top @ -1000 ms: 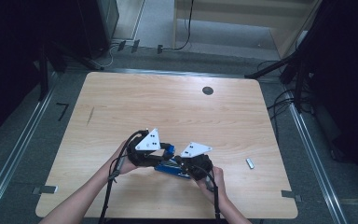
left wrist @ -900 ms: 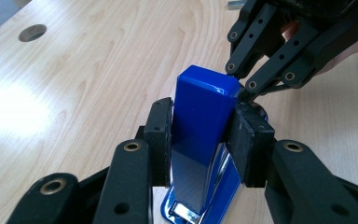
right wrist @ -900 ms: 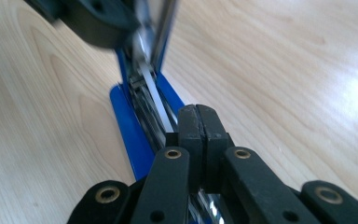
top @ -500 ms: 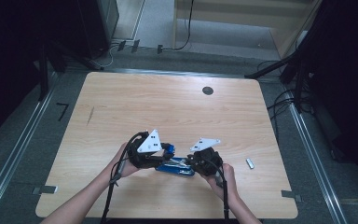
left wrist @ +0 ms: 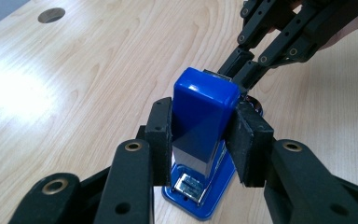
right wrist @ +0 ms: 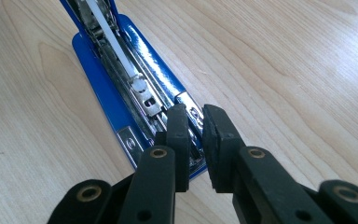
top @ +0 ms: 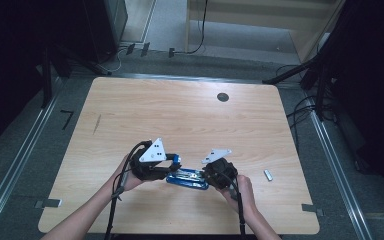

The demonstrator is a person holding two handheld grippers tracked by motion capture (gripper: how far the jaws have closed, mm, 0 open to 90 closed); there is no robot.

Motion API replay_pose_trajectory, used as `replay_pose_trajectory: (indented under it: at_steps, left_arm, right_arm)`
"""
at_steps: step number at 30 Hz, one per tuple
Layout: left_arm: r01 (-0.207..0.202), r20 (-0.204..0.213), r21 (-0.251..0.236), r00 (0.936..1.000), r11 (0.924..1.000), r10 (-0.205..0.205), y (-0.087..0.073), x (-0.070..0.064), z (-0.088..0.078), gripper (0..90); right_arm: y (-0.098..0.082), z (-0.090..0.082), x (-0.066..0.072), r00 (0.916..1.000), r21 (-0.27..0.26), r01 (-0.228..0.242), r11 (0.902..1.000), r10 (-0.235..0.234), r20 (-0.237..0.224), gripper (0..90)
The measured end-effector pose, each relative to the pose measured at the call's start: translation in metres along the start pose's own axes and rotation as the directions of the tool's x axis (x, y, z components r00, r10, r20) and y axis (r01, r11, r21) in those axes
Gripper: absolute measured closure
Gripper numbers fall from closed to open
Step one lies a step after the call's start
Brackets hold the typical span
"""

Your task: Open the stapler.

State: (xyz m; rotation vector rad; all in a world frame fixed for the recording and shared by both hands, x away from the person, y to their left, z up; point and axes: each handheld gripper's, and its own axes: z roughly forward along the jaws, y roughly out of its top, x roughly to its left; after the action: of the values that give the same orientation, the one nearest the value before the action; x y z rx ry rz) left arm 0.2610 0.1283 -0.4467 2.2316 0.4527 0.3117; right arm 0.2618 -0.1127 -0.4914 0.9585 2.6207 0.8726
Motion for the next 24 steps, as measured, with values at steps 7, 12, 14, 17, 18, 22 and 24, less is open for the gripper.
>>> replay_pose_trajectory:
  at_steps: [7,12,14,17,18,22,24]
  left_arm:
    - [0.046,-0.001,-0.014,0.999,0.9989,-0.046,-0.007,0.005,-0.004,64.7]
    - [0.071,-0.002,-0.024,0.9975,0.9972,-0.071,-0.011,0.007,-0.005,64.7]
    - [0.089,0.005,-0.031,0.996,0.9956,-0.089,-0.014,0.009,-0.006,64.6]
    - [0.122,0.013,-0.044,0.9924,0.9915,-0.122,-0.018,0.012,-0.008,64.5]
    - [0.125,0.014,-0.046,0.9921,0.9911,-0.125,-0.018,0.013,-0.008,64.5]
    - [0.126,0.011,-0.049,0.992,0.9908,-0.126,-0.019,0.012,-0.007,64.6]
    - [0.129,0.011,-0.051,0.9917,0.9904,-0.128,-0.019,0.012,-0.007,64.6]
  right_arm:
    - [0.0,0.003,0.001,0.9998,0.009,0.004,0.9999,-0.004,0.017,83.2]
    - [0.001,0.004,0.001,0.9997,0.011,0.008,0.9999,-0.009,0.024,83.2]
    - [0.001,0.005,0.001,0.9995,0.013,0.015,0.9998,-0.015,0.027,83.2]
    - [0.001,0.006,0.0,0.9995,0.014,0.019,0.9997,-0.019,0.025,83.2]
    - [0.001,0.007,-0.001,0.9992,0.012,0.029,0.9995,-0.029,0.027,83.2]
    - [0.001,0.008,0.001,0.9987,0.018,0.03,0.9994,-0.031,0.041,83.4]
    - [0.0,0.008,0.001,0.9987,0.014,0.028,0.9995,-0.028,0.042,83.6]
